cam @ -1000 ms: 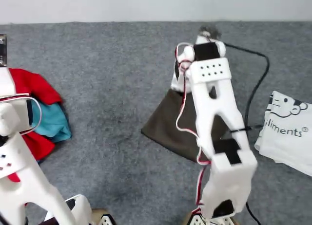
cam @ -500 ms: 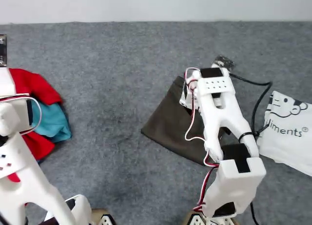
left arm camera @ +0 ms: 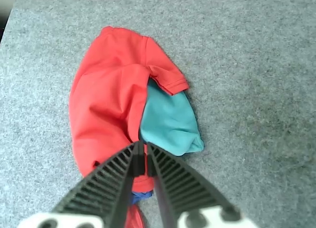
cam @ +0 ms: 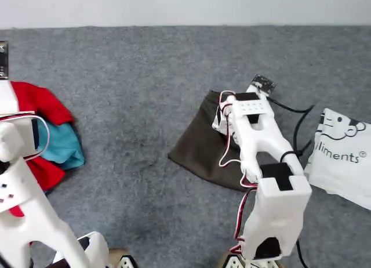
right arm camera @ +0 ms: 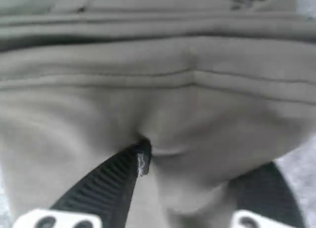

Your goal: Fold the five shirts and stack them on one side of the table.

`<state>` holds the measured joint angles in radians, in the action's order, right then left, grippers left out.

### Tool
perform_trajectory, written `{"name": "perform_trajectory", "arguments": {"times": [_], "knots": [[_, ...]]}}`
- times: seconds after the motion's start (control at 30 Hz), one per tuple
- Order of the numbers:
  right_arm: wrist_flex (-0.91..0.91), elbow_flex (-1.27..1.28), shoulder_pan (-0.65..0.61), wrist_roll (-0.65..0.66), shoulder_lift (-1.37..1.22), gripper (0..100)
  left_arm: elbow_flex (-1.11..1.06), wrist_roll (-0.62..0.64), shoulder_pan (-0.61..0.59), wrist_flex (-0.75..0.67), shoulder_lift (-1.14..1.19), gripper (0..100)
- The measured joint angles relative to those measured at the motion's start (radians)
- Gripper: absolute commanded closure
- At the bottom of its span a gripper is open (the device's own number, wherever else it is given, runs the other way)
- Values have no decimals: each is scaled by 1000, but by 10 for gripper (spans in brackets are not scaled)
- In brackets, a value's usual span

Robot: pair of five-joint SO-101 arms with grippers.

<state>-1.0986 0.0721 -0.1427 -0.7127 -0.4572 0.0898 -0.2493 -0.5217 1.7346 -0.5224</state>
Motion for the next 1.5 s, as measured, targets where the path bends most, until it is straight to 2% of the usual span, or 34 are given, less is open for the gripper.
{"name": "perform_trajectory", "arguments": {"times": [0.07,0.13,0.37,0.57,0.83,1.03,1.23,1.5], "knots": [[-8,-5,21,20,-6,965,0,0,0,0,0,985],[-25,-12,48,63,-6,988,0,0,0,0,0,985],[-135,-58,78,319,35,990,0,0,0,0,0,985],[-278,-58,140,532,226,990,0,0,0,0,0,985],[-404,-58,308,779,493,991,0,0,0,0,0,985],[-399,-58,446,924,609,991,0,0,0,0,0,985],[-290,-57,601,1019,621,991,0,0,0,0,0,985],[-118,-57,732,1149,488,991,0,0,0,0,0,985]]}}
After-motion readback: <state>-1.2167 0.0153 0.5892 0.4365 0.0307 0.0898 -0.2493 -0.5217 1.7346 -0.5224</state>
